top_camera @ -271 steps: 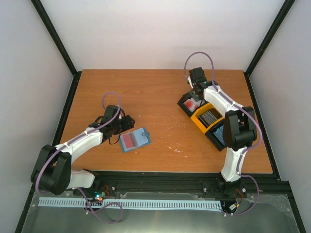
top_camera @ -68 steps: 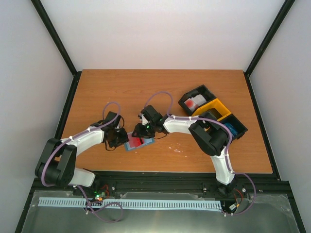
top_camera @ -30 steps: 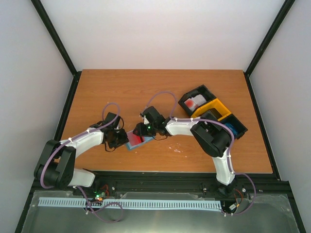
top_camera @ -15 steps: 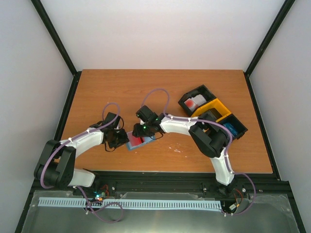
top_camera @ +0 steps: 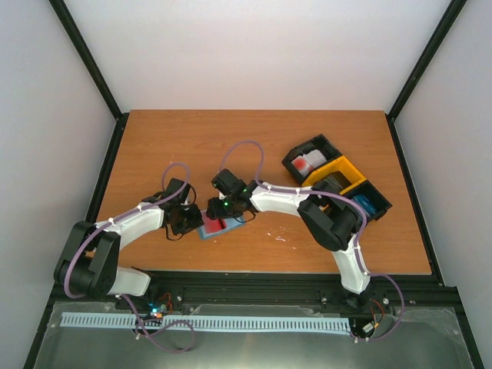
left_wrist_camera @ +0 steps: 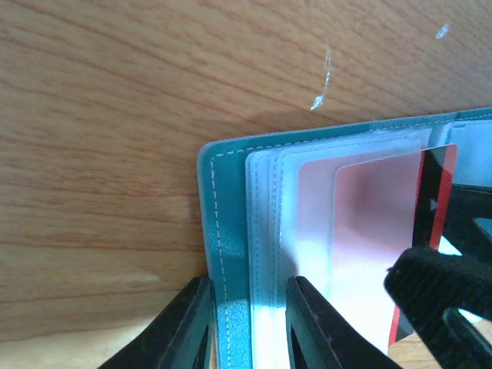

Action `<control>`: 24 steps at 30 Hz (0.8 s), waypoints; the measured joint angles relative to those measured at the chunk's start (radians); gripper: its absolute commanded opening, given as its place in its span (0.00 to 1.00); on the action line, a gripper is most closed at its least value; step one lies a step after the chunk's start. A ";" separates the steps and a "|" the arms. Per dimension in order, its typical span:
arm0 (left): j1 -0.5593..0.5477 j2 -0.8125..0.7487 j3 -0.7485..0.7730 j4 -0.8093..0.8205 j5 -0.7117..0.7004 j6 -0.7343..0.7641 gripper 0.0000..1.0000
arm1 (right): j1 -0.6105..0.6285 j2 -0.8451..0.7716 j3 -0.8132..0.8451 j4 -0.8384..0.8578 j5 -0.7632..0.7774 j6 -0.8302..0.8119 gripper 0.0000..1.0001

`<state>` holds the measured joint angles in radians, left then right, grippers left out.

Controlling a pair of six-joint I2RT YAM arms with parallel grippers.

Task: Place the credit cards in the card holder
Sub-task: Insert the credit card into the card holder.

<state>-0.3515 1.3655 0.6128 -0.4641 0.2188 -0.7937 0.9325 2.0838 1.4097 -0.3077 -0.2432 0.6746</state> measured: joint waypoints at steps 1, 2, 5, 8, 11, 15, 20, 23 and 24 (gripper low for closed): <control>0.000 -0.001 -0.001 0.001 0.000 0.000 0.28 | 0.000 0.000 0.005 -0.015 0.013 -0.002 0.57; 0.000 -0.002 -0.002 0.003 0.002 0.000 0.28 | 0.000 -0.001 0.010 -0.030 0.025 -0.002 0.56; 0.000 -0.002 -0.005 0.008 0.004 0.000 0.28 | 0.003 -0.001 0.023 -0.064 0.045 -0.005 0.53; 0.000 -0.002 -0.005 0.008 0.007 0.000 0.28 | 0.007 -0.001 0.033 -0.099 0.055 -0.005 0.48; 0.000 -0.002 -0.005 0.010 0.008 0.000 0.28 | 0.011 -0.001 0.037 -0.119 0.052 -0.003 0.40; 0.000 -0.002 -0.009 0.018 0.015 0.000 0.27 | 0.016 -0.001 0.036 -0.114 0.019 -0.006 0.38; 0.003 -0.003 -0.013 0.022 0.026 0.001 0.27 | 0.012 -0.001 0.023 -0.078 -0.031 -0.005 0.41; 0.004 -0.008 -0.016 0.022 0.027 0.002 0.27 | 0.009 -0.001 0.019 -0.068 -0.046 -0.005 0.45; 0.004 -0.009 -0.016 0.022 0.027 0.001 0.27 | 0.009 -0.001 0.018 -0.066 -0.046 -0.006 0.46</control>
<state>-0.3477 1.3563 0.5964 -0.4423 0.2455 -0.7925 0.9417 2.0827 1.4277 -0.3733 -0.2893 0.6689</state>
